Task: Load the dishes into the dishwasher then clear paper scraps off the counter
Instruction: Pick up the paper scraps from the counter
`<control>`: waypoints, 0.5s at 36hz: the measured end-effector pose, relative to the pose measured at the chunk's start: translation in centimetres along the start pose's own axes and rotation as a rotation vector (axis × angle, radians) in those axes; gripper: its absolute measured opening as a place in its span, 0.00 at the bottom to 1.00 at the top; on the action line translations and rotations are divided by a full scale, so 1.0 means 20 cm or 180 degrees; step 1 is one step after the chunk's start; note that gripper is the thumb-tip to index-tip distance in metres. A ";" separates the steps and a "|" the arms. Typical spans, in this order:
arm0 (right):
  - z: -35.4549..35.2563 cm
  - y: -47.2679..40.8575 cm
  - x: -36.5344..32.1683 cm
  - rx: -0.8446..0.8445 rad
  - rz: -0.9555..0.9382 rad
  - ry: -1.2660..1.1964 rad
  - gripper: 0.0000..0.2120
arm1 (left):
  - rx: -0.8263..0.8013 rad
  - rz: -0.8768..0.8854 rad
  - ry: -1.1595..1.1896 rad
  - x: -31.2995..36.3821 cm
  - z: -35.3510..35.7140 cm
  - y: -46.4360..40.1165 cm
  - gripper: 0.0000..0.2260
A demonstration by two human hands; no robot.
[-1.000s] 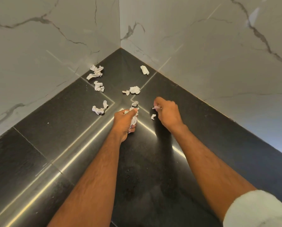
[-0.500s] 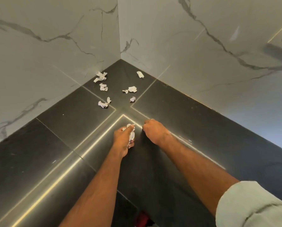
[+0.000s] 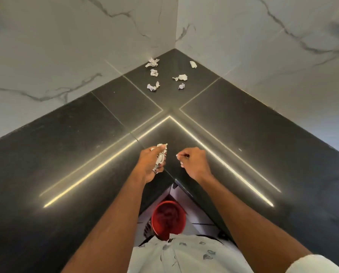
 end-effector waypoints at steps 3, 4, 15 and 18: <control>0.08 0.18 0.01 -0.0170 -0.0114 -0.0203 0.05 | 0.0232 -0.0061 0.0047 -0.12 -0.07 0.20 0.07; 0.10 0.24 0.01 -0.0220 -0.0137 -0.0230 0.05 | 0.0315 -0.0093 0.0060 -0.17 -0.08 0.27 0.07; 0.31 0.71 0.40 -0.0572 0.0308 -0.0276 0.07 | 0.0661 -0.0673 0.0438 -0.78 -0.06 0.77 0.06; 0.36 0.78 0.51 -0.0600 0.0425 -0.0364 0.06 | 0.0715 -0.0779 0.0556 -0.92 -0.07 0.81 0.08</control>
Point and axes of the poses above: each hand's wrist, its own y-axis away from the middle knuckle, its own z-axis out of the palm, x = y × z, the point moved 10 cm from there along -y, towards the middle knuckle, and after that the axes turned 6 degrees about z, right-handed, at the moved point
